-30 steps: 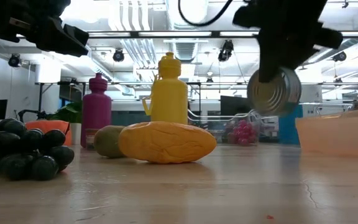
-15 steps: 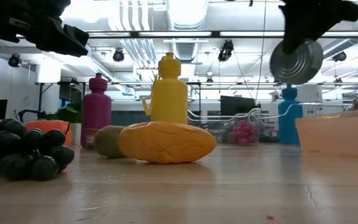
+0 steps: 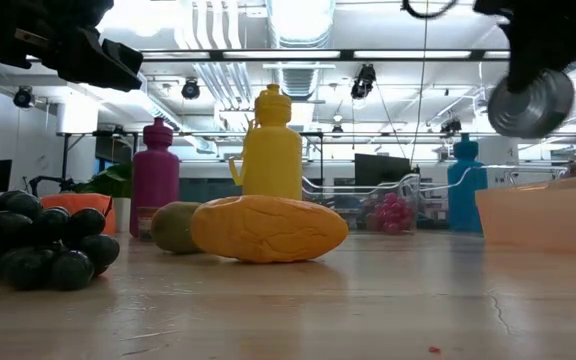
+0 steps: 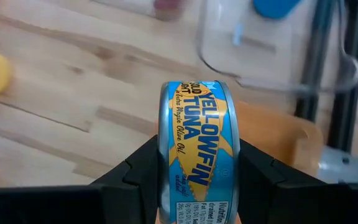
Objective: Pick & Place Food Item
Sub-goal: Put the yellow and blue tuna can into the orange bin
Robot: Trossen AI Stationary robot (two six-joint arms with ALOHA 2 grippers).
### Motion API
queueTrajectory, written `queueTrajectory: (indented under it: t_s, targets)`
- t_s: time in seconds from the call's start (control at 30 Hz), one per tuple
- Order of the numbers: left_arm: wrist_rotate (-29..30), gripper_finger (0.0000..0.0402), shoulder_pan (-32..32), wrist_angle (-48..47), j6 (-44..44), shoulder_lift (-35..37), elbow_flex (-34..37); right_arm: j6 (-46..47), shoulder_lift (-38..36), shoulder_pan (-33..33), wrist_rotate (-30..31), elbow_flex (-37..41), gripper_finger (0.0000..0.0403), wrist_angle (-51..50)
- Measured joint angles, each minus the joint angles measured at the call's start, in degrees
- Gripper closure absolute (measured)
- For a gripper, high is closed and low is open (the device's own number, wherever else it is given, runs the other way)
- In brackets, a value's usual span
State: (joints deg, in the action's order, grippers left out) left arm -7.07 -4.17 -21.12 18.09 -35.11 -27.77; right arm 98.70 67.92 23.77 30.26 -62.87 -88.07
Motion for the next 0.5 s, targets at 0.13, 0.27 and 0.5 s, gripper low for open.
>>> queueTrajectory:
  t_s: [0.13,0.27,0.5]
  targets:
    - [0.0,0.0391,0.0,0.0,0.0,0.0,0.0,4.3,-3.4,0.0,-4.7,6.4,0.0260,0.1]
    - [0.0,0.0391,0.0,0.0,0.0,0.0,0.0,6.7,-5.8,0.0,-8.8,11.4,0.0260,0.4]
    - [0.0,0.0391,0.0,0.0,0.0,0.0,0.0,9.5,-6.7,0.0,-11.4,16.7,0.0260,0.7]
